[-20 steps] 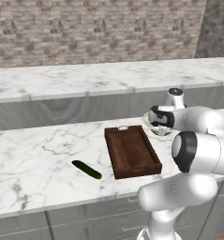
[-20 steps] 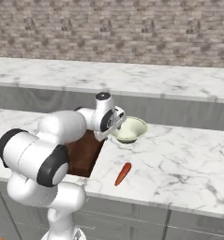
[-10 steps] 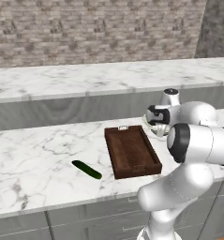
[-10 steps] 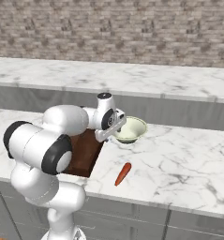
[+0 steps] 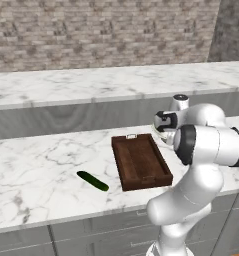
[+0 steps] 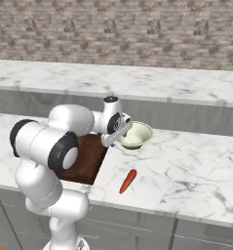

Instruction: Place the two vegetables and bowl onto the tray for setting up a vegetable dip station.

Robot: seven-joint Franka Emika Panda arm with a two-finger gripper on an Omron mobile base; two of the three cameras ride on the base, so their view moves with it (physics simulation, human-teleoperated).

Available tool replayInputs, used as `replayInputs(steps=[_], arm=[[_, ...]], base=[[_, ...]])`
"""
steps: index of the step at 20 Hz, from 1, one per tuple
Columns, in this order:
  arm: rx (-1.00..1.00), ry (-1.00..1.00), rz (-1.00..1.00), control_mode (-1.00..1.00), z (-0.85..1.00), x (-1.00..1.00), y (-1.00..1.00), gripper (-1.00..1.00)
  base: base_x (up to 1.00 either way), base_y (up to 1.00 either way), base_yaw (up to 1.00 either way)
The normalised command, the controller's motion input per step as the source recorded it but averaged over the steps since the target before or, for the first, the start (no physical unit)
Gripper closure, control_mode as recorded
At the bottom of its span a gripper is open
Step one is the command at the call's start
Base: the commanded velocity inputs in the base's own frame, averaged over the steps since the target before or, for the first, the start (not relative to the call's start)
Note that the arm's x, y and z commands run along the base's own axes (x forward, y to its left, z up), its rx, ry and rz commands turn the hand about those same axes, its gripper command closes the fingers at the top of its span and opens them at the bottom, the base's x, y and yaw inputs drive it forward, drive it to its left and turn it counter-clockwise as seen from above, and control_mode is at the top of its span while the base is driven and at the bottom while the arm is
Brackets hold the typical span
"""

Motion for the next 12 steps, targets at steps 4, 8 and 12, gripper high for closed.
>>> replayInputs(steps=[4,8,12], arm=[[0.0,0.0,0.02,-1.0,-0.18,0.09,-0.05,-1.0],[0.0,0.0,0.02,-1.0,-0.17,0.1,-0.05,-1.0],[0.0,0.01,0.01,-1.0,-0.12,0.09,-0.02,-1.0]], base=[[0.0,0.0,0.0],[0.0,0.0,0.0],[0.0,0.0,0.0]])
